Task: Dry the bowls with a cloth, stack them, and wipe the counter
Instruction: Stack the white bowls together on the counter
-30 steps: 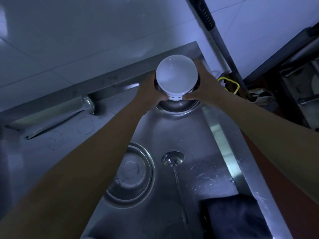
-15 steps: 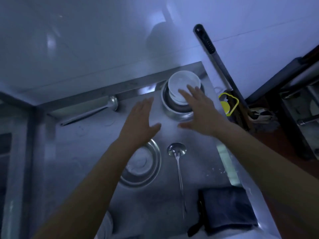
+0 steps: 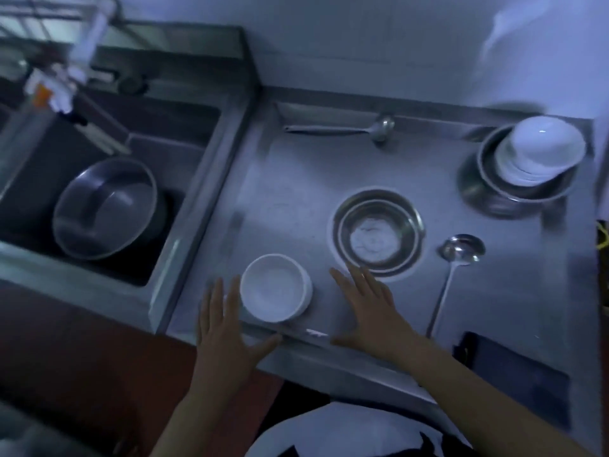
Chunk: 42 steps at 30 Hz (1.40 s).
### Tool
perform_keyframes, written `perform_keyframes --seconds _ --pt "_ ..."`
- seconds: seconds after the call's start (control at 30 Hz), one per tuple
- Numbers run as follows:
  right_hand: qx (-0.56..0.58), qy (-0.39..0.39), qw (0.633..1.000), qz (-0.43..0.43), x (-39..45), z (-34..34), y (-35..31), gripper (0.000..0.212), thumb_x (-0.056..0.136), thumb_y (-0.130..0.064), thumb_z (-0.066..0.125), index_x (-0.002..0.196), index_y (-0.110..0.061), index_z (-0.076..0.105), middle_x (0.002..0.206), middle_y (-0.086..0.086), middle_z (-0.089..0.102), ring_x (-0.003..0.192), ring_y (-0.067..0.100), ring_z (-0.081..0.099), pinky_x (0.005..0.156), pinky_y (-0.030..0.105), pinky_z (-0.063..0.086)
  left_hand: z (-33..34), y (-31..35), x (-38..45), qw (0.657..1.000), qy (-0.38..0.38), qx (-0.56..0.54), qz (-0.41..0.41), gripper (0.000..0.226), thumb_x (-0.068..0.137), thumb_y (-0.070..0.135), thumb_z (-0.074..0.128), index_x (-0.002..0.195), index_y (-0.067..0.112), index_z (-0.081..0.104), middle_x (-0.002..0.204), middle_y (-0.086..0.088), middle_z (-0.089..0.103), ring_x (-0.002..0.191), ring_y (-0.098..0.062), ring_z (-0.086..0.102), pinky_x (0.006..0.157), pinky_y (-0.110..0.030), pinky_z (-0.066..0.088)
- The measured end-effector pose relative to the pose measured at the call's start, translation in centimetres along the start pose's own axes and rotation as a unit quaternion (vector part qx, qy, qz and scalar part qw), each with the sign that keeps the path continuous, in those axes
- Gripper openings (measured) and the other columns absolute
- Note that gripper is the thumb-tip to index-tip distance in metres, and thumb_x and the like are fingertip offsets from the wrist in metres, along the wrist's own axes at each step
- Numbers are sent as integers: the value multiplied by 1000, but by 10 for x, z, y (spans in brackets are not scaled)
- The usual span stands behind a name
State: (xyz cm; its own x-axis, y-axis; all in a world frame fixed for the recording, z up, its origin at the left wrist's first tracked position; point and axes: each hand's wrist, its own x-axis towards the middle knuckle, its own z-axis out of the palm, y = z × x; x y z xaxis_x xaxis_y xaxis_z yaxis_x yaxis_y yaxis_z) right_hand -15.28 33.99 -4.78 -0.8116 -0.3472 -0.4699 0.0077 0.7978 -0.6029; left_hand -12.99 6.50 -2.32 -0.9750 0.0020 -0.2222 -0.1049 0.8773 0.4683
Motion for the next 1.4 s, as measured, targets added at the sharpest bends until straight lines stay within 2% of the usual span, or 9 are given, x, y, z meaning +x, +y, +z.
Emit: perform_keyframes --seconds 0.2,0.3,0.4,0.53,0.73,0.97,1.1,1.23,1.4 --pt "199 -8 979 -46 48 21 -31 119 71 -31 91 151 -42 4 163 -17 8 149 1 9 122 37 21 23 -50 2 938 -83 -324 -92 126 60 34 97 152 47 12 158 21 25 148 -10 30 115 -50 40" --pt "248 1 967 -50 64 24 -41 110 68 -30 92 149 -44 19 154 -30 27 143 -6 28 114 24 33 33 -51 21 916 -127 -373 -71 124 58 33 94 156 32 18 146 28 35 132 10 45 103 -34 53" --pt "221 8 972 -73 70 22 -46 97 66 -28 88 139 -50 29 135 -48 35 129 -20 36 102 9 38 37 -45 41 917 -130 -374 -56 103 71 3 88 147 35 27 135 24 43 114 17 52 87 -14 54" --pt "220 23 974 -55 73 26 -45 100 67 -19 90 141 -50 30 134 -41 39 127 -15 40 105 39 48 46 -48 55 923 -127 -360 -48 101 72 -12 82 143 37 30 134 20 45 110 17 53 79 -8 50" --pt "236 42 969 -54 69 24 -40 99 66 -11 86 134 -55 30 130 -39 41 125 -13 42 102 38 49 50 -46 63 921 -137 -362 -32 103 63 16 91 147 32 33 141 10 48 120 6 53 90 -21 55" --pt "296 52 953 -22 38 3 9 108 70 -9 85 140 -58 20 140 -36 35 130 -16 36 107 31 45 72 11 67 917 -166 -362 -17 102 56 44 86 144 40 34 141 13 51 124 3 53 86 -11 49" --pt "325 82 942 7 10 -14 48 111 68 -20 86 152 -45 17 147 -25 35 137 0 39 109 39 46 95 55 78 924 -189 -331 22 101 61 38 93 146 39 39 142 18 53 130 -3 53 95 -13 46" --pt "347 140 927 36 -24 -36 89 109 70 -14 85 140 -66 20 140 -35 38 131 -9 41 103 23 48 119 108 92 921 -229 -310 56 108 54 46 94 146 45 38 142 21 54 131 -4 52 104 -39 50" --pt "369 218 900 72 -59 -74 137 108 69 -2 85 132 -68 29 128 -36 48 124 -10 49 98 29 55 141 186 117 904 -289 -294 111 103 54 33 95 141 45 40 136 27 55 125 5 52 102 -34 52"
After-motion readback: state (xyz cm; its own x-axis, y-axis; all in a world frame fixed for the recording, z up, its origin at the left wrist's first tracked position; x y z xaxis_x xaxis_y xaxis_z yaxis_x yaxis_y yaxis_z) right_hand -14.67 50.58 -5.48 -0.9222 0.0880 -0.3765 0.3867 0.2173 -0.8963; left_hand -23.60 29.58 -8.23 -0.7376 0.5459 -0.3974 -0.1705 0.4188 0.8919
